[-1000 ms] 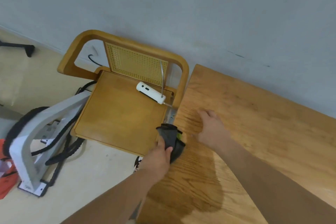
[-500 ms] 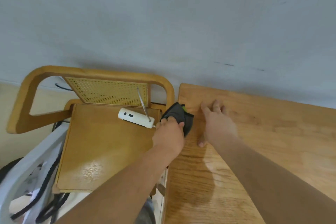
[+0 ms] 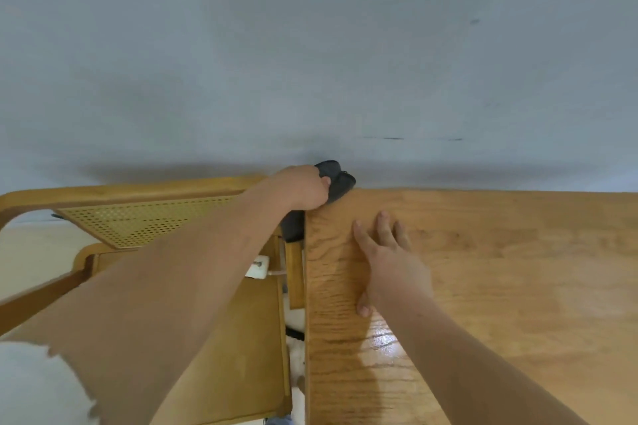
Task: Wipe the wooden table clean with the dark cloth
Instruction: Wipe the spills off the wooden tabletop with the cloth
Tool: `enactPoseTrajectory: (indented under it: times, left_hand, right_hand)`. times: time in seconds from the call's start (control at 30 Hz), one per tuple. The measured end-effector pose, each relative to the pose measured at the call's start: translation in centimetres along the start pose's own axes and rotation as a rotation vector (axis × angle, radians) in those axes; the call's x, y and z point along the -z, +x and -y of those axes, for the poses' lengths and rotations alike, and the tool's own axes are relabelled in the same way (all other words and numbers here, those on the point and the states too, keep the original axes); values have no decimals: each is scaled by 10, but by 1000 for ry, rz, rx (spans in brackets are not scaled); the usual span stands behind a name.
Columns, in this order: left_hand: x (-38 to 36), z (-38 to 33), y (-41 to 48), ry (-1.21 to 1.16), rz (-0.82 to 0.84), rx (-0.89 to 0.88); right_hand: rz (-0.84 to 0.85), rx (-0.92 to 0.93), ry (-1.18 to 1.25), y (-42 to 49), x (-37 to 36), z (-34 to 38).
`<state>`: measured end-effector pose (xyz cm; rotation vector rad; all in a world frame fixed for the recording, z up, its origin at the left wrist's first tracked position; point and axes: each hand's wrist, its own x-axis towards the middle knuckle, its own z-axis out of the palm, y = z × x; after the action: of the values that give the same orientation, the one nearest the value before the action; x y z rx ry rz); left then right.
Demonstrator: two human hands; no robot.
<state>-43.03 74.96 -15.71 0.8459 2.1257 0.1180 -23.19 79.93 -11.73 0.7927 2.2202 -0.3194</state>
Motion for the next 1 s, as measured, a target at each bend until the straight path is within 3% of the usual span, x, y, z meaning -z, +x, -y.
enactPoseTrajectory:
  times: [0.3, 0.47, 0.67, 1.0]
  left_hand:
    - [-10, 48, -18, -5, -77, -244]
    - [-1, -8, 11, 222, -27, -290]
    - [-29, -60, 23, 93, -82, -421]
    - [-60, 51, -43, 119, -507, -336]
  right_hand:
    - [-7, 0, 3, -3, -1, -2]
    - [10, -8, 21, -1, 1, -1]
    - [23, -30, 23, 1, 0, 1]
    - [2, -15, 21, 0, -1, -1]
